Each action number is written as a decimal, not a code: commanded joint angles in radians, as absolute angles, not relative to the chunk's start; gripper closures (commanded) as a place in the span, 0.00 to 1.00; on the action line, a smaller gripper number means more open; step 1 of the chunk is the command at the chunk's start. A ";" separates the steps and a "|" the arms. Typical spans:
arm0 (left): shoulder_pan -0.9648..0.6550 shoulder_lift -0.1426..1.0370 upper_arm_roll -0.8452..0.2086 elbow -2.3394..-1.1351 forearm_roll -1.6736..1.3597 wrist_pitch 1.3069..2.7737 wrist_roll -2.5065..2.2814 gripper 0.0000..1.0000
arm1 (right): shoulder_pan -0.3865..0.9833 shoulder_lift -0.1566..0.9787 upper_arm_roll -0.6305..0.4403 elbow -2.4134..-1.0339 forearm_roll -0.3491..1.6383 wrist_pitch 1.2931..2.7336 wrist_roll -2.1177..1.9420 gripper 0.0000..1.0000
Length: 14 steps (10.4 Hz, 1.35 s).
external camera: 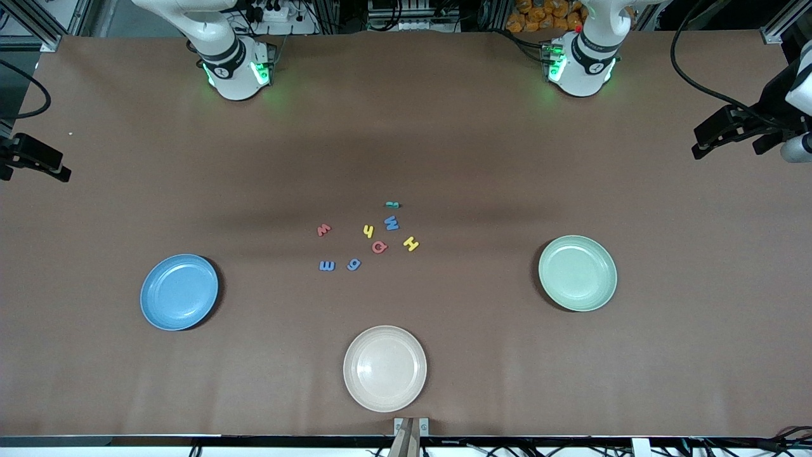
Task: Sort upper and lower case letters into plates
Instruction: 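Move both grippers from rest toward the foam letters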
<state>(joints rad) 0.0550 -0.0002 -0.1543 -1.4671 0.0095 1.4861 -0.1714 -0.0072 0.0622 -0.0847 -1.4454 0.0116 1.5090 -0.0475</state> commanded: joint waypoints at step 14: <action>-0.029 0.089 -0.270 -1.477 -0.002 1.592 -0.297 0.00 | -0.003 0.067 -0.075 -1.574 0.026 1.637 -0.048 0.00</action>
